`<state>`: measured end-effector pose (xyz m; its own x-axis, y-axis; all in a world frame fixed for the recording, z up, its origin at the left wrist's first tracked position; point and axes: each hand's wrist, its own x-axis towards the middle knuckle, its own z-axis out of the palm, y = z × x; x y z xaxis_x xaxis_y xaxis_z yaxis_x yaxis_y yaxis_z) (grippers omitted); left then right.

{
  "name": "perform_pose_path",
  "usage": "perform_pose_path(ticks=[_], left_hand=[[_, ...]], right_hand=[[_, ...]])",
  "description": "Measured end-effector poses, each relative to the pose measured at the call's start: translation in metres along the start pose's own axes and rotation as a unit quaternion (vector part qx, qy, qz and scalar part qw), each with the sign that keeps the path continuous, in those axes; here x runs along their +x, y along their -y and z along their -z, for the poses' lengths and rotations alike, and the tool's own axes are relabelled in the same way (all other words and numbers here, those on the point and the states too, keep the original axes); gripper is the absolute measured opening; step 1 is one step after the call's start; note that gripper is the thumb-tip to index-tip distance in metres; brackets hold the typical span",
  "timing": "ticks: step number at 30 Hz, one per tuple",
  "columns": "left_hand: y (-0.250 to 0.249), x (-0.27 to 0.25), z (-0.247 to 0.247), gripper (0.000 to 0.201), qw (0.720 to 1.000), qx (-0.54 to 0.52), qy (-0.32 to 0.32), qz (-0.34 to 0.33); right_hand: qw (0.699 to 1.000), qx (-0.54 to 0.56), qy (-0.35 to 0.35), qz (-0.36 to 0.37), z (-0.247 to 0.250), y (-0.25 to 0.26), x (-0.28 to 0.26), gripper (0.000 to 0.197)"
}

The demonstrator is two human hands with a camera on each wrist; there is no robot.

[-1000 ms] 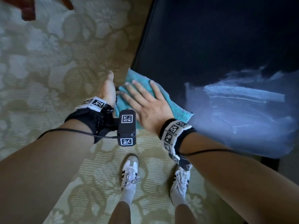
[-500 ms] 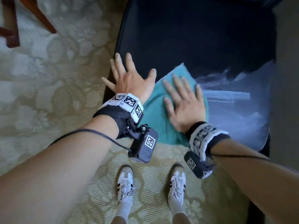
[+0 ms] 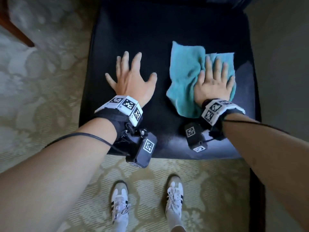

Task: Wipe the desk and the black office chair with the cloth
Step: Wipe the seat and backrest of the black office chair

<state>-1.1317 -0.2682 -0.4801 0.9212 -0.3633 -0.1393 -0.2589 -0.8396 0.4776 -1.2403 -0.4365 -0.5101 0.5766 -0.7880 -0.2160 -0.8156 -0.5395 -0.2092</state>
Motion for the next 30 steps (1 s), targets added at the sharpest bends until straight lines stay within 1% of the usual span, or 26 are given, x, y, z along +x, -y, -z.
perform_pose_path(ticks=[1,2,4,5,6,7,8,9,10,11,12,13,14,16,17,18,19,20,22,23,24,25,26,28,29,30], left_hand=[[0.0,0.001,-0.003,0.067,1.0,0.004,0.0,-0.001],[-0.001,0.0,-0.007,0.066,1.0,0.007,0.005,-0.002],[-0.005,-0.007,-0.014,0.064,1.0,0.016,0.022,-0.009],[-0.007,-0.009,-0.016,0.063,0.999,0.019,0.025,-0.011],[-0.009,-0.01,-0.017,0.061,0.999,0.019,0.026,-0.011],[-0.011,-0.009,-0.016,0.06,0.999,0.016,0.027,-0.008],[-0.012,-0.007,-0.016,0.059,1.0,0.013,0.028,-0.003],[-0.014,-0.005,-0.015,0.059,0.999,0.01,0.03,0.0],[-0.014,-0.002,-0.015,0.059,0.999,0.011,0.032,-0.001],[-0.014,-0.001,-0.016,0.06,0.999,0.016,0.036,-0.005],[-0.013,-0.001,-0.016,0.06,0.999,0.026,0.043,-0.008],[-0.012,-0.003,-0.018,0.061,0.998,0.038,0.051,-0.011],[-0.01,-0.005,-0.02,0.062,0.997,0.051,0.053,-0.015],[-0.009,-0.011,-0.024,0.063,0.996,0.074,0.055,-0.021],[-0.008,-0.012,-0.024,0.063,0.995,0.082,0.055,-0.023],[-0.008,-0.011,-0.023,0.064,0.994,0.086,0.059,-0.026],[-0.01,-0.008,-0.021,0.064,0.993,0.089,0.068,-0.028],[-0.012,-0.005,-0.021,0.064,0.993,0.09,0.078,-0.027],[-0.018,0.001,-0.021,0.064,0.992,0.087,0.085,-0.017],[-0.021,0.001,-0.02,0.063,0.993,0.085,0.081,-0.011],[-0.023,0.0,-0.021,0.063,0.993,0.085,0.077,-0.005],[-0.025,-0.002,-0.022,0.064,0.993,0.088,0.075,-0.004],[-0.027,-0.004,-0.023,0.065,0.993,0.092,0.072,-0.008],[-0.03,-0.008,-0.024,0.068,0.99,0.115,0.062,-0.043],[-0.033,-0.008,-0.024,0.07,0.988,0.128,0.06,-0.065],[-0.038,-0.007,-0.025,0.074,0.985,0.135,0.066,-0.081]], right_hand=[[1.0,-0.015,-0.016,0.001,-0.009,0.01,-0.014,0.055],[0.999,-0.033,-0.021,0.037,-0.018,0.021,-0.037,0.056],[0.982,-0.053,0.017,0.182,-0.026,0.033,-0.081,0.056],[0.967,-0.069,0.041,0.243,-0.024,0.029,-0.09,0.056],[0.953,-0.083,0.065,0.285,-0.018,0.021,-0.08,0.055],[0.949,-0.083,0.075,0.294,-0.01,0.011,-0.059,0.054],[0.959,-0.075,0.07,0.263,-0.002,0.001,-0.036,0.053],[0.978,-0.054,0.056,0.194,0.005,-0.007,-0.014,0.052],[0.993,-0.027,0.041,0.103,0.009,-0.014,0.001,0.052],[0.999,0.0,0.026,0.027,0.008,-0.013,0.005,0.053],[1.0,0.006,0.014,-0.011,0.002,-0.005,-0.005,0.054],[1.0,-0.009,0.001,-0.01,-0.008,0.005,-0.025,0.054],[0.999,-0.019,-0.004,0.028,-0.016,0.016,-0.051,0.055],[0.99,-0.028,0.019,0.138,-0.02,0.02,-0.088,0.055],[0.981,-0.046,0.035,0.186,-0.016,0.011,-0.088,0.054],[0.975,-0.055,0.052,0.21,-0.009,-0.002,-0.074,0.054],[0.977,-0.059,0.052,0.196,-0.002,-0.017,-0.051,0.053],[0.987,-0.051,0.039,0.144,0.006,-0.03,-0.027,0.054],[1.0,-0.001,0.011,-0.022,0.014,-0.047,0.009,0.055],[0.997,0.021,-0.004,-0.079,0.011,-0.042,0.009,0.055],[0.995,0.019,-0.02,-0.092,0.004,-0.028,-0.004,0.056],[0.997,0.005,-0.033,-0.064,-0.004,-0.012,-0.026,0.057],[1.0,-0.01,-0.023,0.004,-0.011,0.002,-0.05,0.057],[0.986,-0.047,0.027,0.155,-0.016,0.007,-0.083,0.058],[0.977,-0.064,0.044,0.196,-0.012,-0.003,-0.078,0.057],[0.977,-0.068,0.051,0.197,-0.005,-0.018,-0.06,0.056]])
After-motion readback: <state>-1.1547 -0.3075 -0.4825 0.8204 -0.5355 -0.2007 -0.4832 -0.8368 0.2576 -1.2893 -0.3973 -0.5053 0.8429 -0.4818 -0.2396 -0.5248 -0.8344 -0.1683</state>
